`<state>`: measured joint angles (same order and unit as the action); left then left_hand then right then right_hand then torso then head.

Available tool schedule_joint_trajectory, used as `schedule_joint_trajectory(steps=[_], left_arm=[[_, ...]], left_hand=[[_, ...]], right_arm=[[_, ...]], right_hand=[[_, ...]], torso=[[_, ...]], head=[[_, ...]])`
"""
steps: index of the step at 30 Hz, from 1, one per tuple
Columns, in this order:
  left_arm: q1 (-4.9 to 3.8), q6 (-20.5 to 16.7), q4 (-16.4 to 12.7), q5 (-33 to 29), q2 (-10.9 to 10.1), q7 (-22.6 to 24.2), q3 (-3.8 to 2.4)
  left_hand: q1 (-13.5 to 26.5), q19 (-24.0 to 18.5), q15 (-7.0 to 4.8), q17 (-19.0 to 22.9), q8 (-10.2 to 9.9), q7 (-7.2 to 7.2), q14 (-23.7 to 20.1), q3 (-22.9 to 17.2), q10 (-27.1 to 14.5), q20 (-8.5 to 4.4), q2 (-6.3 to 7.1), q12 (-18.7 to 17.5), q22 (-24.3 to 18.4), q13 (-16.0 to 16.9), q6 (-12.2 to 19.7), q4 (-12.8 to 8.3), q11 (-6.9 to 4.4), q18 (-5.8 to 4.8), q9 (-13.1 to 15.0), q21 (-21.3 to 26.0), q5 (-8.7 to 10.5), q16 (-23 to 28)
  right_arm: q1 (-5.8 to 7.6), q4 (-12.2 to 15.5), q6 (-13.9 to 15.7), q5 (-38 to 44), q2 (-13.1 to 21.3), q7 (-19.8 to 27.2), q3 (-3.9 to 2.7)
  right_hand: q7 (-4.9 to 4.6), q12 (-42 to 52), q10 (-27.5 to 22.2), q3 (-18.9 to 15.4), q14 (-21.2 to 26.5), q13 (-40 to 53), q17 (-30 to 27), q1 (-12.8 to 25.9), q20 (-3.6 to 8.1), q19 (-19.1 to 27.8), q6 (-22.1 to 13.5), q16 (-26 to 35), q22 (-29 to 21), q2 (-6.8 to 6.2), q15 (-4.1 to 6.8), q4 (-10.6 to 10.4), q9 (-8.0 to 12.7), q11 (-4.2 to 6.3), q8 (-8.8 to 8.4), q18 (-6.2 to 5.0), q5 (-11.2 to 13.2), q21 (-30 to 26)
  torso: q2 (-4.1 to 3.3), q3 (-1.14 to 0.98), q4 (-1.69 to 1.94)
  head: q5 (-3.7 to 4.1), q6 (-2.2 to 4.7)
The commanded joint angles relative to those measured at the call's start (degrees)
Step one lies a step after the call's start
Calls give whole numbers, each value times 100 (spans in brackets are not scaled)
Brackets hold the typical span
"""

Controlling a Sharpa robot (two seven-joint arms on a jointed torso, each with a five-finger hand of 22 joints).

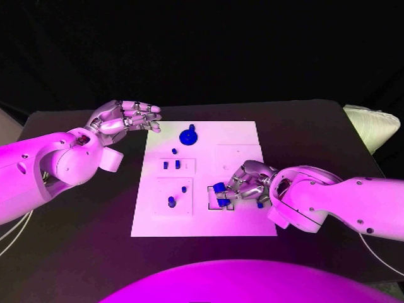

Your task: Assemble the parts on the task board

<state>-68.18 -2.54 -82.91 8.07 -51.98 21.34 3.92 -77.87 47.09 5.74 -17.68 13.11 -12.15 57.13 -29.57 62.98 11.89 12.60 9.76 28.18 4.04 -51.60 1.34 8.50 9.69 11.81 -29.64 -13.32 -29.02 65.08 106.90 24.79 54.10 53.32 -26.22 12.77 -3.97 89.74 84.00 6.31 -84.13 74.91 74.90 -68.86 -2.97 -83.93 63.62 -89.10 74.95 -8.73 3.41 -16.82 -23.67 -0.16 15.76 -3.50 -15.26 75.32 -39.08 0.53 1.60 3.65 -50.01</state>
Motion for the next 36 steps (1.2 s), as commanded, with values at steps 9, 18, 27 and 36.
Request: schedule_joint_trajectory(steps=[9, 18, 27, 36], left_arm=[[0, 55, -24, -41, -9, 35, -4], [0, 62, -26, -43, -15, 22, -4], [0, 71, -22, -44, -16, 8, -3], [0, 76, -16, -44, -17, -2, -3]], left_hand=[[-58, 44, -15, -30, 9, -11, 44, 46, 21, -3, 4, -39, -20, 9, -4, 5, 10, 60, -9, 59, 15, 44], [-56, 46, -15, -34, 9, -11, 45, 48, 21, -2, 3, -39, -23, 9, -4, 8, 11, 59, -9, 64, 16, 48], [-56, 46, -15, -34, 9, -11, 45, 48, 21, -2, 3, -39, -23, 9, -4, 8, 11, 59, -9, 64, 16, 48], [-52, 47, -14, -38, 9, -12, 45, 51, 20, -1, 2, -40, -26, 8, -4, 14, 12, 59, -10, 69, 16, 52]], right_arm=[[-14, -54, 3, 187, -106, -28, 1], [-29, -47, -117, 147, -162, 6, 1], [-31, -44, -135, 139, -147, -5, 1], [-35, -5, -101, 114, -127, 10, 1]], right_hand=[[3, 26, 600, -31, -545, 1509, 1316, 111, 57, -262, 21, -36, 1172, 35, 43, 3, 5, 48, 32, 97, 35, 32], [6, 26, 600, -50, -545, 1509, 1313, 143, 60, -257, 20, -36, 1168, 25, 46, 7, 6, 50, 36, 94, 62, 15], [9, 26, 600, -45, -544, 1509, 1310, 145, 62, -256, 20, -35, 1167, 41, 48, 11, 6, 53, 40, 94, 77, 12], [16, 26, 600, 5, -546, 1509, 1317, 80, 70, -258, 9, -36, 1170, 83, 55, 29, 10, 61, 45, 96, 20, 26]], torso=[[3, 2, 0], [4, 2, 0], [5, 2, -3], [3, 1, -3]], head=[[1, 1], [-11, 1], [-20, 1], [-21, 1]])
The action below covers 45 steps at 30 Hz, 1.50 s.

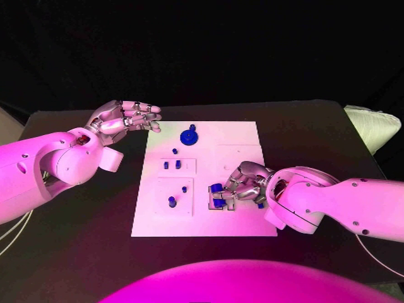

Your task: Assemble the parts on the task board

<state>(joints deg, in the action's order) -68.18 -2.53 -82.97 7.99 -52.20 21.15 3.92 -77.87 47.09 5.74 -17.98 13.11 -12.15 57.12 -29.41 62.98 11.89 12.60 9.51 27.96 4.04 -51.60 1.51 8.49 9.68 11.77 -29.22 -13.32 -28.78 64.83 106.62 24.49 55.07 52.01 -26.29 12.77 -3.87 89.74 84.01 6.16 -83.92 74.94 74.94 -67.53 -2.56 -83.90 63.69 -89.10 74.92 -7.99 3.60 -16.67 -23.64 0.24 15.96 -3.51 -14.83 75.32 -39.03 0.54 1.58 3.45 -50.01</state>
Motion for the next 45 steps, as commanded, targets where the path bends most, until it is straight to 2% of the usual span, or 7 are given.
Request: schedule_joint_trajectory(steps=[1, 22, 25, 29, 33, 37, 45], left_arm=[[0, 77, -10, -36, 5, 15, -3], [0, 74, -5, -36, 4, 9, -3], [0, 71, -6, -36, 3, 7, -3], [0, 68, -6, -36, 2, 6, -3], [0, 66, -5, -36, 2, 4, -3], [0, 64, -4, -36, 2, 4, -3], [0, 60, -4, -36, 2, 7, -3]], left_hand=[[-52, 47, -14, -9, 9, -12, 45, 34, 20, -1, 2, -16, -5, 9, -4, -2, 12, 59, -5, 28, 16, 28], [-52, 47, -14, -9, 9, -12, 45, 34, 20, -1, 2, -16, -5, 9, -4, -2, 12, 59, -5, 28, 16, 28], [-52, 47, -14, -9, 9, -12, 45, 34, 20, -1, 2, -16, -5, 9, -4, -2, 12, 59, -5, 28, 16, 28], [-52, 47, -14, -9, 9, -12, 45, 34, 20, -1, 2, -16, -5, 9, -4, -2, 12, 59, -5, 28, 16, 28], [-50, 50, -13, -18, 9, -12, 44, 38, 19, 0, 1, -18, -12, 8, -3, 5, 12, 58, -7, 40, 15, 37], [-49, 51, -12, -22, 9, -12, 44, 40, 18, 0, 0, -18, -15, 8, -2, 8, 13, 58, -8, 46, 15, 41], [-48, 53, -12, -26, 9, -13, 44, 42, 18, 1, 0, -19, -18, 8, -1, 12, 13, 58, -8, 52, 15, 45]], right_arm=[[-11, 28, -68, 10, 6, 20, 2], [-15, 17, -33, -14, 10, 16, 1], [-15, 4, -19, 29, 8, -3, 1], [-15, -13, -28, 129, 12, -31, 1], [-15, -23, -53, 215, 19, -46, 1], [-15, -25, -51, 283, 26, -53, 1], [-15, 14, 43, 302, 67, 117, 1]], right_hand=[[7, 26, 599, 20, -566, 1506, 1313, -53, 30, -261, 2, -37, 1173, 9, 36, 14, 7, 21, 25, 96, -24, 26], [0, 26, 599, -3, -563, 1506, 1298, -28, 32, -255, -8, -32, 1168, -31, 35, 0, 10, 16, 27, 93, -16, 6], [-10, -8, 581, -148, -558, 1477, 1277, 153, 28, -243, -27, -26, 1159, -69, 26, -9, 12, 6, 38, 87, 51, -30], [-20, -57, 556, -603, -551, 1439, 1243, 504, 16, -216, -75, -14, 1140, -12, 16, -14, 4, -4, 75, 74, 32, -107], [-29, -103, 533, -1079, -544, 1406, 1213, 545, 6, -198, -122, -2, 1128, 74, 8, -24, -7, -13, 123, 65, 422, -157], [-32, -119, 526, -1223, -543, 1396, 1207, 580, 3, -194, -140, 1, 1126, 104, 5, -29, -10, -16, 143, 63, 603, -168], [-30, -115, 529, -1256, -546, 1401, 1221, 472, 2, -198, -150, -3, 1129, 159, 6, -16, -12, -16, 162, 65, 567, -156]], torso=[[-2, -1, 0], [-4, 3, 4], [-3, 1, 5], [-3, 0, 1], [-1, 0, -1], [-3, -2, 0], [-5, -2, 2]], head=[[1, 1], [-2, 1], [1, 1], [-2, 1], [-3, 1], [5, 1], [12, 1]])
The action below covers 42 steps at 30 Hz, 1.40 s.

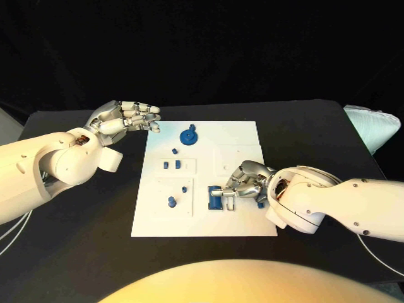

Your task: Assemble the parts on the task board

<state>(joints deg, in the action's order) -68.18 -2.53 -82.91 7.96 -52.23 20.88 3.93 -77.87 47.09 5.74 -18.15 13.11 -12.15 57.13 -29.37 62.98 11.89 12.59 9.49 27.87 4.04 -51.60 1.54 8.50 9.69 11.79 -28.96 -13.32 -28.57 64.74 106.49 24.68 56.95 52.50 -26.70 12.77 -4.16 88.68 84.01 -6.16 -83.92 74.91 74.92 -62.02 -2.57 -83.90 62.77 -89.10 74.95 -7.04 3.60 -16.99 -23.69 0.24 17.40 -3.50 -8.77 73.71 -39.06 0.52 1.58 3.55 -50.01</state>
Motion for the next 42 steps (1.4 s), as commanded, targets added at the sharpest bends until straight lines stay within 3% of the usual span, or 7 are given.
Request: schedule_joint_trajectory(steps=[1, 10, 12, 19, 25, 33, 42], left_arm=[[0, 60, -11, -33, 5, 34, -4], [0, 47, -8, -33, 8, 62, -3], [0, 40, -5, -33, 11, 76, -3], [1, 33, -7, -34, 12, 123, -2], [1, 33, -28, -36, 1, 148, -1], [1, 29, -53, -40, -3, 161, 2], [3, 31, -71, -42, -14, 173, 6]], left_hand=[[-48, 53, -12, -9, 9, -13, 44, 38, 18, 1, 0, -16, -8, 8, -1, 8, 13, 58, -10, 25, 15, 24], [-49, 52, -12, -10, 10, -13, 44, 38, 18, 1, -1, -16, -9, 8, -1, 8, 13, 58, -10, 27, 15, 25], [-52, 52, -12, -12, 10, -12, 43, 37, 19, 1, -1, -16, -11, 8, -2, 8, 12, 57, -10, 30, 14, 27], [-60, 53, -13, -15, 13, -9, 43, 36, 25, 1, -4, -13, -13, 9, -6, 6, 9, 57, -10, 35, 14, 30], [-60, 53, -13, -15, 13, -9, 43, 36, 25, 1, -4, -13, -13, 9, -6, 6, 9, 57, -10, 35, 14, 30], [-60, 53, -13, -18, 15, -6, 43, 39, 31, 2, -1, -10, -15, 10, -9, 6, 7, 57, -9, 39, 15, 33], [-60, 53, -13, -18, 15, -6, 43, 39, 31, 2, -1, -10, -15, 10, -9, 6, 7, 57, -9, 39, 15, 33]], right_arm=[[-6, 40, 47, 100, 35, 243, 1], [-4, 173, 262, -148, 297, 1458, 0], [6, 203, 320, -282, 437, 1781, -1], [63, 214, 314, -436, 949, 2225, -1], [80, 200, 254, -56, 1345, 2056, 2], [70, 244, 161, 1011, 1733, 1360, 10], [-116, 311, 123, 1859, 1806, 713, 14]], right_hand=[[-1, -8, 530, -11, -546, 1405, 1223, -213, 4, -197, -63, -3, 1125, 97, 7, 23, -8, -13, 28, 63, -75, 1], [-32, -37, 518, 236, -538, 1392, 1183, -1315, -3, -164, -184, 13, 1098, 187, -7, 90, 24, -35, 22, 44, -108, -116], [-99, -35, 518, 307, -534, 1396, 1167, -1533, -26, -150, -344, 20, 1087, 172, -45, 105, 74, -86, -74, 39, -139, -161], [-135, -69, 500, 403, -529, 1375, 1147, -1830, -61, -134, -393, 27, 1078, 120, -81, 162, 110, -124, -123, 32, -165, -203], [-142, -78, 495, 437, -532, 1370, 1160, -1936, -70, -142, -390, 24, 1087, 79, -88, 179, 124, -130, -137, 38, -177, -165], [-106, -103, 486, 404, -530, 1356, 1158, -1866, -71, -153, -224, 26, 1097, -145, -74, 41, 133, -104, -95, 43, -265, -123], [-65, -117, 484, 402, -529, 1348, 1157, -1741, -50, -164, -107, 28, 1106, -216, -44, 23, 132, -68, -55, 49, -316, -82]], torso=[[-2, 0, 5], [5, 4, -2], [9, 4, -4], [6, 5, -11], [0, 2, -13], [1, -6, -18], [-1, 4, -5]], head=[[5, 1], [17, 1], [46, 1], [107, 1], [129, 1], [200, 1], [256, 1]])
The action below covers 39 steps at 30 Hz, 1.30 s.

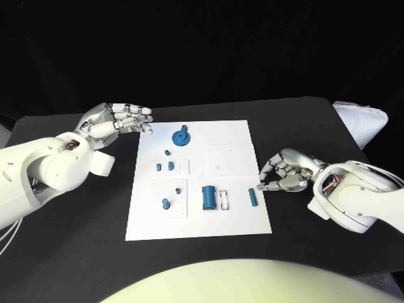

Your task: Assemble the parts on the task board

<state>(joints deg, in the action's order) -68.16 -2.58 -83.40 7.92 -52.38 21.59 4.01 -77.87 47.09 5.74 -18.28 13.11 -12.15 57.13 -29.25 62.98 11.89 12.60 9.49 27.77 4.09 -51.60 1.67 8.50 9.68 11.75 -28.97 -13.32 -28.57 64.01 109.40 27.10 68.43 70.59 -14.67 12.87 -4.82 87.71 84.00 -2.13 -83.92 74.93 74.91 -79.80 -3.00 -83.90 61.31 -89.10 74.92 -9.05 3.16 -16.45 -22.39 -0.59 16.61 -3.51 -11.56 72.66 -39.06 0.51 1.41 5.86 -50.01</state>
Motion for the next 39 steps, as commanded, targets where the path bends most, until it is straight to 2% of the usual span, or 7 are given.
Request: schedule_joint_trajectory(steps=[1, 9, 16, 22, 27, 35, 39], left_arm=[[2, 37, -23, -37, -1, 103, -2], [4, 43, -33, -38, -19, 105, -1], [4, 46, -37, -39, -27, 102, -1], [4, 51, -34, -39, -28, 94, -1], [4, 53, -29, -39, -30, 88, -1], [4, 56, -30, -39, -37, 80, -1], [4, 61, -34, -39, -43, 74, -1]], left_hand=[[-60, 53, -13, -6, 15, -6, 43, 26, 31, 2, -1, -11, -5, 5, -9, -7, 7, 58, -5, 40, 15, 33], [-58, 55, -14, -13, 19, -2, 44, 32, 39, 3, 3, -7, -11, 7, -15, -2, 4, 57, -5, 50, 15, 39], [-58, 55, -14, -13, 19, -2, 44, 32, 39, 3, 3, -7, -11, 7, -15, -2, 4, 57, -5, 50, 15, 39], [-61, 56, -15, -18, 21, 0, 44, 32, 42, 3, 2, -6, -14, 7, -18, -2, 2, 58, -5, 55, 14, 42], [-61, 56, -15, -18, 21, 0, 44, 32, 42, 3, 2, -6, -14, 7, -18, -2, 2, 58, -5, 55, 14, 42], [-61, 56, -15, -18, 21, 0, 44, 32, 42, 3, 2, -6, -14, 7, -18, -2, 2, 58, -5, 55, 14, 42], [-61, 56, -15, -18, 21, 0, 44, 32, 42, 3, 2, -6, -14, 7, -18, -2, 2, 58, -5, 55, 14, 42]], right_arm=[[-71, 19, -121, 777, -15, -562, 4], [-227, -34, -167, 1050, -204, -970, 5], [-346, -84, -137, 1104, -370, -1097, 5], [-397, -101, -80, 1104, -506, -1106, 9], [-427, -124, -108, 1096, -595, -1122, 15], [-509, -206, -289, 1235, -711, -1175, 23], [-550, -243, -412, 1355, -793, -1196, 31]], right_hand=[[7, -23, 484, -1, -530, 1343, 1162, 61, -4, -164, 54, 27, 1109, -21, 4, -32, 2, 20, 31, 50, -50, 23], [48, -25, 487, -22, -529, 1344, 1157, 364, 25, -166, 139, 31, 1108, -66, 35, -41, 3, 56, 74, 50, -108, 19], [57, -21, 490, -30, -531, 1347, 1164, 466, 32, -165, 151, 29, 1107, -71, 43, -44, 4, 64, 85, 49, -98, 14], [64, -13, 494, -33, -534, 1353, 1176, 566, 38, -169, 159, 25, 1110, -58, 49, -45, 4, 70, 94, 51, -100, 24], [70, 14, 507, -25, -538, 1370, 1194, 593, 40, -177, 168, 19, 1116, -45, 51, -43, 3, 74, 101, 55, -106, 50], [99, 32, 517, 158, -539, 1383, 1198, 286, 66, -181, 181, 19, 1118, -22, 78, -6, 13, 103, 116, 56, -111, 55], [105, 35, 519, 313, -541, 1387, 1205, 63, 75, -183, 186, 17, 1120, -39, 85, 5, 29, 110, 112, 58, -35, 62]], torso=[[0, 4, 11], [-5, 4, 14], [-9, 0, 12], [0, -1, 12], [-3, 6, 17], [0, 9, 18], [1, 7, 19]], head=[[32, 1], [38, 1], [41, 1], [37, 1], [35, 1], [30, 1], [28, 1]])
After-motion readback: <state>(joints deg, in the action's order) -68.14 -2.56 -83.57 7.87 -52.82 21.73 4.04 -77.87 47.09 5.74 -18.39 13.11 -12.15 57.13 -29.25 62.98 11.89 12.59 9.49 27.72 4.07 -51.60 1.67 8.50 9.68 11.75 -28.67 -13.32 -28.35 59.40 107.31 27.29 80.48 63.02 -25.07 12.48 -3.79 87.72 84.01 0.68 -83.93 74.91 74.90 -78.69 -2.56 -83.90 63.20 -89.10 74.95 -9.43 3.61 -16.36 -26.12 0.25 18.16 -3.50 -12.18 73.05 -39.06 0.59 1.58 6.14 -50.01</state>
